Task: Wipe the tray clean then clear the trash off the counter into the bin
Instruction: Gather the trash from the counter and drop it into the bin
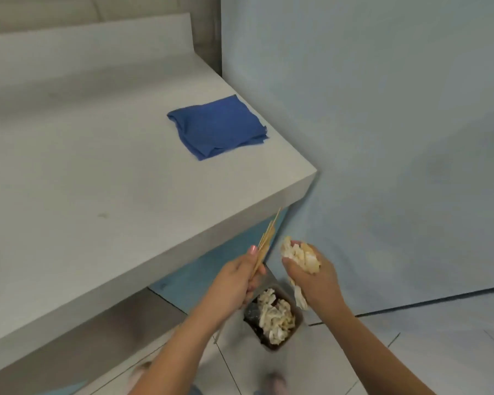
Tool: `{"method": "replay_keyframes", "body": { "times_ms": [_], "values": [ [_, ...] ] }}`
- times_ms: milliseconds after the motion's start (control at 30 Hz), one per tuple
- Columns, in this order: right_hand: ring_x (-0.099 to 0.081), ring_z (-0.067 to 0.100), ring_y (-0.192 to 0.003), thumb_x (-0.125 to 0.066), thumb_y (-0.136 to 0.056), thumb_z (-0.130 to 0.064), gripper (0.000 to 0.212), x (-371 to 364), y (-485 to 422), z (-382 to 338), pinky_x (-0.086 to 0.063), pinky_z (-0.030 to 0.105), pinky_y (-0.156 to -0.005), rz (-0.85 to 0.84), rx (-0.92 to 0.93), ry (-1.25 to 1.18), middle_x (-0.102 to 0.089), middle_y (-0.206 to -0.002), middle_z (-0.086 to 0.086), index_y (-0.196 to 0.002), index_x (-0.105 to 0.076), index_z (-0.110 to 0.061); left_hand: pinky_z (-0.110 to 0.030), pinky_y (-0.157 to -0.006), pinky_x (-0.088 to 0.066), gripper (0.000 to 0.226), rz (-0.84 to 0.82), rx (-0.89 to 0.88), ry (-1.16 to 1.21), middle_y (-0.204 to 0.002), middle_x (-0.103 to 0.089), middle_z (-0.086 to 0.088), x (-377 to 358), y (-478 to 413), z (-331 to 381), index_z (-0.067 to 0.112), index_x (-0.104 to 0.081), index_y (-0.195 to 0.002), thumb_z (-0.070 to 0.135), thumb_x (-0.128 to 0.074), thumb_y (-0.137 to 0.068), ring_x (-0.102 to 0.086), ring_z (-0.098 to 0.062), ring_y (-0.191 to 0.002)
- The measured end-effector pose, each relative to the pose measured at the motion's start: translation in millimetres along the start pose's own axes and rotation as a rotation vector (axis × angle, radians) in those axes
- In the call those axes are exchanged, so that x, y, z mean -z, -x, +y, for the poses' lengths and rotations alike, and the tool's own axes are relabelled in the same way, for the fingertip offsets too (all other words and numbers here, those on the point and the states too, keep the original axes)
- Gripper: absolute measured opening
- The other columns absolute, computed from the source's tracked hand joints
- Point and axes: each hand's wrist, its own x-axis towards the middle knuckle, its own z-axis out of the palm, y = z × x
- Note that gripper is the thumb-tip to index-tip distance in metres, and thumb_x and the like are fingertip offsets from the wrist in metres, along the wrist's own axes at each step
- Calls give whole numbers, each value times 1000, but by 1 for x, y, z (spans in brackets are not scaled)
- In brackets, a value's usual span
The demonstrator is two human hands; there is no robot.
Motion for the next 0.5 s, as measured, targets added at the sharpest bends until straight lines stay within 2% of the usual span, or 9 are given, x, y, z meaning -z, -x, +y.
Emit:
{"method": "replay_keyframes", "body": {
  "times_ms": [67,167,267,333,400,467,500],
  "values": [
    [-65,0,-88,-73,-80,-19,25,20,-10,45,-49,17,-78,-44,-158,39,-69,-95,-14,-103,-66,-28,-16,-38,-20,45,36,106,2,-50,-31,7,-23,-23,-37,13,-55,-79,48,-33,-97,-24,-5,-39],
    [-69,16,-86,-75,-79,-20,16,31,-33,121,-50,19,-67,-64,-365,53,-73,-86,-4,-94,-71,-18,-17,-37,-20,39,103,288,-43,-50,-36,6,-42,-68,-102,10,-61,-86,40,-39,-98,-28,-6,-38],
    [-68,14,-85,-76,-75,-29,31,24,-59,206,-53,25,-73,-61,-493,121,-73,-90,-2,-103,-71,-16,-20,-43,-30,37,90,441,-173,-60,-45,0,-53,-124,-177,6,-62,-100,38,-42,-98,-39,-11,-44],
    [-68,12,-82,-77,-73,-32,37,14,-76,260,-52,23,-68,-53,-565,125,-72,-91,-3,-106,-68,-18,-23,-49,-37,37,64,513,-270,-63,-49,-2,-61,-166,-226,4,-59,-110,36,-42,-99,-45,-13,-47],
    [-67,10,-77,-78,-73,-33,37,2,-89,312,-49,20,-60,-31,-605,118,-71,-87,-5,-105,-66,-19,-26,-50,-42,39,36,562,-388,-65,-52,-2,-72,-209,-268,4,-53,-121,34,-39,-100,-50,-13,-48],
    [-65,8,-77,-77,-74,-36,32,-10,-99,363,-47,18,-60,-21,-600,142,-70,-88,-7,-101,-66,-21,-25,-45,-45,41,26,600,-494,-68,-55,-3,-84,-250,-310,3,-44,-129,31,-36,-100,-56,-12,-52],
    [-64,7,-80,-76,-74,-39,31,-17,-103,388,-47,17,-62,-20,-585,171,-69,-91,-8,-99,-64,-24,-25,-48,-49,40,24,601,-541,-72,-57,-4,-91,-268,-329,3,-42,-131,28,-34,-100,-60,-14,-58]
  ]
}}
